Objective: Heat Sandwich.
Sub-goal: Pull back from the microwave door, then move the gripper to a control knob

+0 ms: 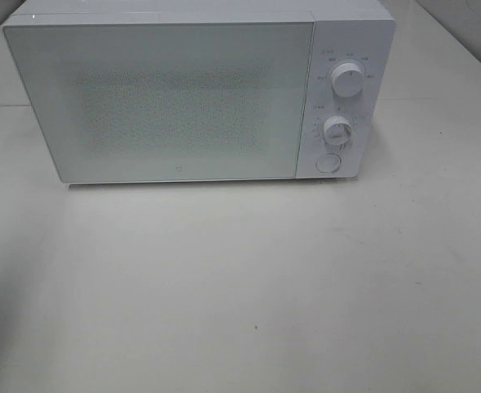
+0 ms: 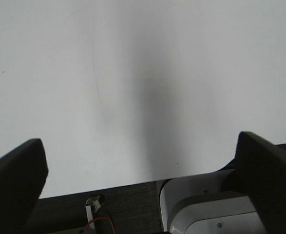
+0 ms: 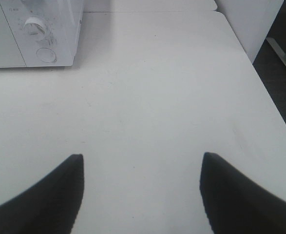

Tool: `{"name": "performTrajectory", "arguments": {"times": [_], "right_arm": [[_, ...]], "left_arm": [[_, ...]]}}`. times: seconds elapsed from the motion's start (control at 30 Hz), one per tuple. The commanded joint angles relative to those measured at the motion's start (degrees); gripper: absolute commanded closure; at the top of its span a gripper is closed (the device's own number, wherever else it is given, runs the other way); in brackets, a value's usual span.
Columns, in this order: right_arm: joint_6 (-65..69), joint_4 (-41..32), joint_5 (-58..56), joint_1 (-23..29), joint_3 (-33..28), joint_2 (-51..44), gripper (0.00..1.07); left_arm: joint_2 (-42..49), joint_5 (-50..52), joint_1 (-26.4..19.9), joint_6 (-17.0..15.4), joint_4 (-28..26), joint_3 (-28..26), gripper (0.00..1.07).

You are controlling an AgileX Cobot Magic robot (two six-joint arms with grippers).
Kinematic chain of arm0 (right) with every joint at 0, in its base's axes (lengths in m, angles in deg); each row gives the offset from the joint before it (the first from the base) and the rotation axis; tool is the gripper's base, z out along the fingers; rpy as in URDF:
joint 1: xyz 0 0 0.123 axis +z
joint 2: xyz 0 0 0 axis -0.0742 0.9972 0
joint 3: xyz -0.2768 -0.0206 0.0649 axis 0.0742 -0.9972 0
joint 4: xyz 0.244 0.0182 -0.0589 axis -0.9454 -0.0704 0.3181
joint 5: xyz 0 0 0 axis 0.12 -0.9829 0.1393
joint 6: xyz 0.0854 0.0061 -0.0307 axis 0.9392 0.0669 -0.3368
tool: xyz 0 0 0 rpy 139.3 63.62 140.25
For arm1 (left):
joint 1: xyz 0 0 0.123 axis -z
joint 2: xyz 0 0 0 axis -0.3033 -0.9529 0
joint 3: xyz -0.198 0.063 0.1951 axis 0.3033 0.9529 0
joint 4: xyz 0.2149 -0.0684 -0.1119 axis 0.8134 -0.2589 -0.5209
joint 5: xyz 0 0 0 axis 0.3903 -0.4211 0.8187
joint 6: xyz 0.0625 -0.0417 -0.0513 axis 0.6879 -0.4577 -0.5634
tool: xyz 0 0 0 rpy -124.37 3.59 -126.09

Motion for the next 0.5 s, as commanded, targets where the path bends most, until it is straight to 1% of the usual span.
{"name": "performTrajectory", "arguments": {"times": [0.03, 0.17, 0.2, 0.27, 0.33, 0.43, 0.47, 0.5], "right_arm": [[0.1, 0.1, 0.6, -0.2, -0.3, -1.6, 0.42], [0.1, 0.1, 0.6, -0.2, -0.3, -1.6, 0.42], [0.1, 0.1, 0.6, -0.2, -0.3, -1.6, 0.42], [0.1, 0.1, 0.6, -0.2, -0.3, -1.6, 0.42], [0.1, 0.1, 0.6, -0.2, -0.3, -1.6, 0.42], [0.1, 0.1, 0.6, -0.2, -0.3, -1.6, 0.42], [0.1, 0.1, 0.6, -0.2, -0.3, -1.6, 0.42], [0.1, 0.1, 0.6, -0.2, -0.3, -1.6, 0.42]], "left_arm": [[3.6, -0.7, -0.1, -0.6, 0.1, 2.3, 0.07], [10.2, -1.1, -0.1, -0.6, 0.1, 5.7, 0.07], [10.2, -1.1, -0.1, -0.6, 0.1, 5.7, 0.07], [13.0, -1.7, -0.1, -0.9, -0.2, 7.3, 0.07], [17.0, -2.2, -0.1, -1.0, -0.3, 10.2, 0.07], [19.5, -2.1, -0.1, -1.1, -0.3, 12.1, 0.07], [22.5, -0.3, -0.1, -1.4, -0.3, 13.6, 0.07], [24.0, 0.6, -0.1, -1.4, -0.2, 13.9, 0.07]]}}
